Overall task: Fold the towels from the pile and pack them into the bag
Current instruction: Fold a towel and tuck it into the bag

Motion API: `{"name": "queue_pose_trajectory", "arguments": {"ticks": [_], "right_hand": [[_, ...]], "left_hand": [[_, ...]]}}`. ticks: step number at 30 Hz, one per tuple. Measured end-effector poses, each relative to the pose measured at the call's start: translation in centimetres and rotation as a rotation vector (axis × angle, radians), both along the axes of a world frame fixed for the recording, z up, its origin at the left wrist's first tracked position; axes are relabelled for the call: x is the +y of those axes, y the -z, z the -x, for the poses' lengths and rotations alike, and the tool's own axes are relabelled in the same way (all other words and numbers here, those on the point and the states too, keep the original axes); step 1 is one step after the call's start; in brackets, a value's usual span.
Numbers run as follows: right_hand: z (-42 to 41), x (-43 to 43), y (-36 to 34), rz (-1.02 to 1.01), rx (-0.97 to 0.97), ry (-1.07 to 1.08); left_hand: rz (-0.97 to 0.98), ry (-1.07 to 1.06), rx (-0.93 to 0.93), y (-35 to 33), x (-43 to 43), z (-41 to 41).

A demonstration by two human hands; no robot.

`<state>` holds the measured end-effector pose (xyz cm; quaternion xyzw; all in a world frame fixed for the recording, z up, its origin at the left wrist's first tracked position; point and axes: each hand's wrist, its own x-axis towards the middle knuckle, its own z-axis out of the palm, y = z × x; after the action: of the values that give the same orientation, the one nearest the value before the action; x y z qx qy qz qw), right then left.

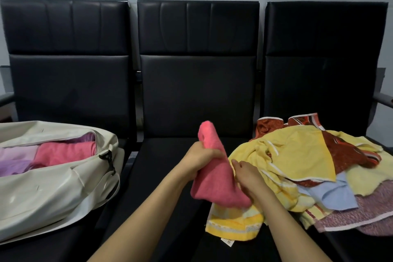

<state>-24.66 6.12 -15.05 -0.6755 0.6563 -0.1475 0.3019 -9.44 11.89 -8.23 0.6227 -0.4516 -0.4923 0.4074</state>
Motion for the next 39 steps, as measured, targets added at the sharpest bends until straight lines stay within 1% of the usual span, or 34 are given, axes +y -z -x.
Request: {"name": "queue_pose_trajectory", "arguments": {"ticks": [1, 2, 4, 6, 8, 10, 13, 17, 19, 21, 23, 25, 27, 29, 33, 35, 39], "right_hand": [[-0.4, 0.3, -0.1, -0.075, -0.147, 0.020], [-0.8, 0.7, -0.3, -0.177, -0.339, 0.056], [-1.5, 1.5, -0.8, -0.408, -0.718, 0.111], [-2.2, 2.0, -1.1, -0.551, -1.020, 0.117], [-2.6, 1.6, -0.9, -0.589, -1.159, 0.079], [-2.7, 1.3, -0.7, -0.608, -1.217, 0.046], [-2.6, 0.9, 0.0, -0.545, -1.219, -0.011], [-3.2, 1.7, -0.2, -0.383, -1.133, -0.203], [-3.4, 2.0, -0.5, -0.344, -1.120, -0.234], [-3.2, 2.0, -0.6, -0.325, -1.111, -0.242], [-2.8, 2.1, -0.7, -0.278, -1.054, -0.256], [-2.5, 2.1, -0.9, -0.221, -0.968, -0.269], [-2.2, 2.1, -1.0, -0.193, -0.881, -0.289], [-2.0, 2.3, -1.3, -0.172, -0.765, -0.328], [-1.8, 2.6, -1.9, -0.088, -0.511, -0.392], [-1.9, 2.7, -2.1, -0.036, -0.400, -0.409], [-2.2, 3.1, -2.5, 0.100, -0.200, -0.439]], "left_hand": [[0.030, 0.017, -0.040, -0.9, 0.3, -0.1], [0.058, 0.040, -0.059, -1.7, 0.7, -0.3], [0.093, 0.071, -0.038, -3.1, 1.3, -0.9], [0.093, 0.055, 0.013, -3.7, 1.9, -2.0], [0.057, 0.017, 0.050, -3.6, 2.2, -3.4], [0.039, -0.038, 0.059, -2.8, 2.6, -5.0], [0.010, -0.135, 0.047, -0.5, 3.1, -7.2], [-0.033, -0.201, -0.038, 2.7, 3.2, -9.3], [0.009, -0.235, -0.094, 3.7, 3.0, -10.1], [0.089, -0.242, -0.085, 3.9, 3.1, -10.5], [0.150, -0.128, -0.056, 3.7, 3.4, -10.6], [0.144, 0.022, -0.054, 3.4, 4.0, -10.3], [0.134, 0.091, -0.162, 3.4, 4.3, -9.9], [0.132, 0.099, -0.297, 3.8, 4.2, -9.7], [0.053, 0.156, -0.481, 4.2, 4.0, -9.7], [0.051, 0.170, -0.543, 4.2, 4.0, -9.5], [0.125, 0.099, -0.625, 4.3, 4.0, -9.6]]}}
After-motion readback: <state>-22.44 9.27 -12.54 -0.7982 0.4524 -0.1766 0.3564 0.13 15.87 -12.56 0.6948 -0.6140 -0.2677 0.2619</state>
